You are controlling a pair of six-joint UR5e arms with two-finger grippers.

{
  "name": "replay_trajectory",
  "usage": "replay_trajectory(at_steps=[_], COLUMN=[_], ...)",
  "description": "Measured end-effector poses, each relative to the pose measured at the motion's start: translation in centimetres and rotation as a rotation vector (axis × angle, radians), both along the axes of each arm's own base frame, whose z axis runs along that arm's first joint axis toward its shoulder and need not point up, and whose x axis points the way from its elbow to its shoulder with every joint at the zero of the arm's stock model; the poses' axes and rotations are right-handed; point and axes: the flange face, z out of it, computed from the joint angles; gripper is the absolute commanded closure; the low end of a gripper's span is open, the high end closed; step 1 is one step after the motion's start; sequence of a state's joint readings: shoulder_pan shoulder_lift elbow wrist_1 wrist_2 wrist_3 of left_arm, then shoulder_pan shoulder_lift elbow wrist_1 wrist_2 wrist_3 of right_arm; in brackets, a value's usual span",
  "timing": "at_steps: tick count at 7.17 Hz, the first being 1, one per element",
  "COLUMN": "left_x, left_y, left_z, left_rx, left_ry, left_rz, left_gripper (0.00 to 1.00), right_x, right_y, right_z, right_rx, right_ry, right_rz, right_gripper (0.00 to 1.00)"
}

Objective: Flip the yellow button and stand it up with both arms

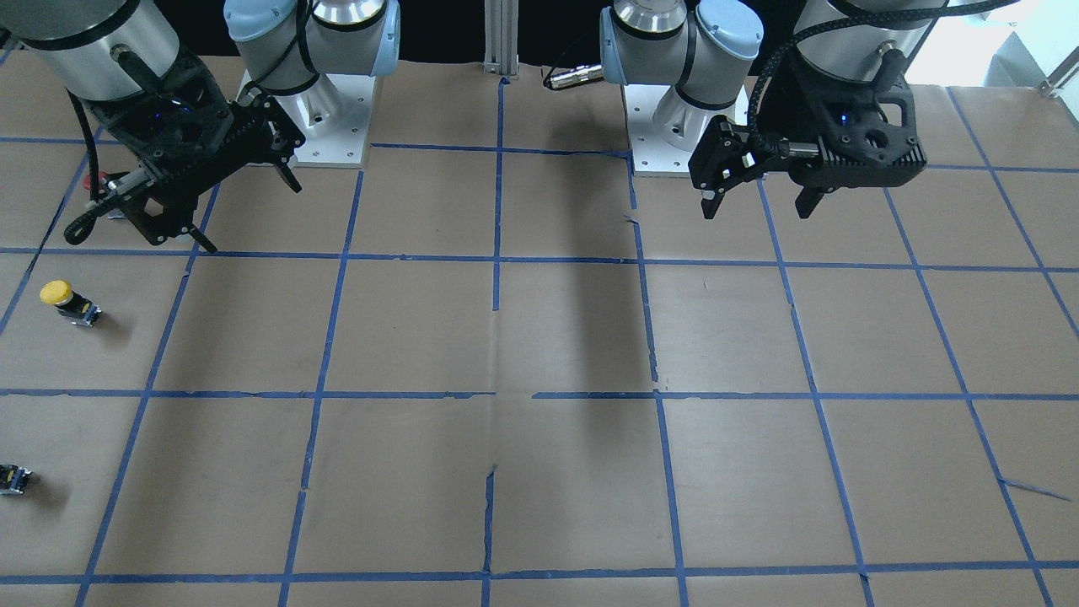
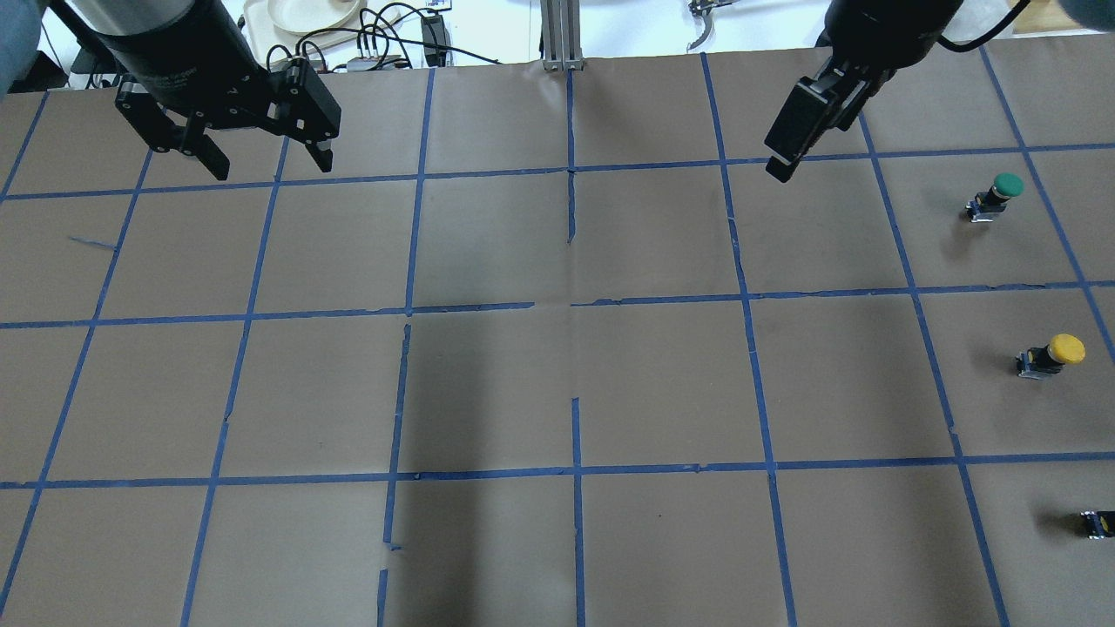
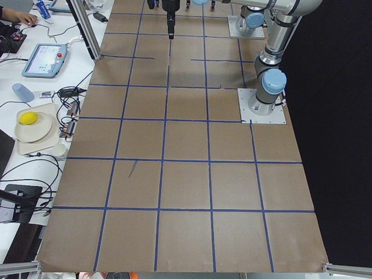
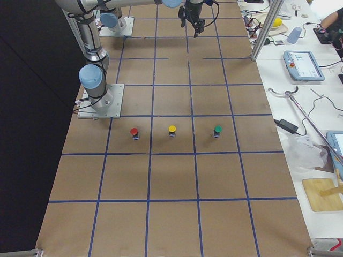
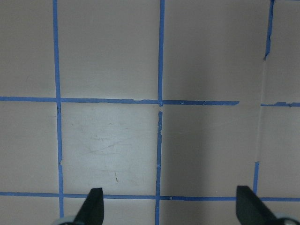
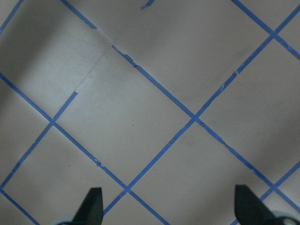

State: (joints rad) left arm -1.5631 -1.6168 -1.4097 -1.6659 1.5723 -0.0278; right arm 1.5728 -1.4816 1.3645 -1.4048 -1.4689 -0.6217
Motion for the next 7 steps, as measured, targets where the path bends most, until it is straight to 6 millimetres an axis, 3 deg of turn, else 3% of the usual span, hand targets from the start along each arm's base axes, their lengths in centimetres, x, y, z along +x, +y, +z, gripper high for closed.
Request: replay_trajectory(at_steps=[2, 4, 7], left_x=[0.0, 0.0, 0.0], left_y=[0.0, 0.0, 0.1], left_z=[0.0, 0.0, 0.1], left_rx=[0.000, 0.000, 0.000], left_ry=[0.000, 0.001, 0.002], left_rz=[-0.001, -0.002, -0.003], left_gripper=[0.00, 0.00, 0.00], right_x=[0.9, 1.0, 0.5], right_y=[1.0, 1.9, 3.1], right_z=[0.6, 1.2, 1.1], right_rx=[0.041, 0.065, 0.078], right_ry=[0.035, 0.052, 0.110], right_rz=[-0.323, -0.532, -0.629], right_gripper=[0.00, 0.00, 0.00])
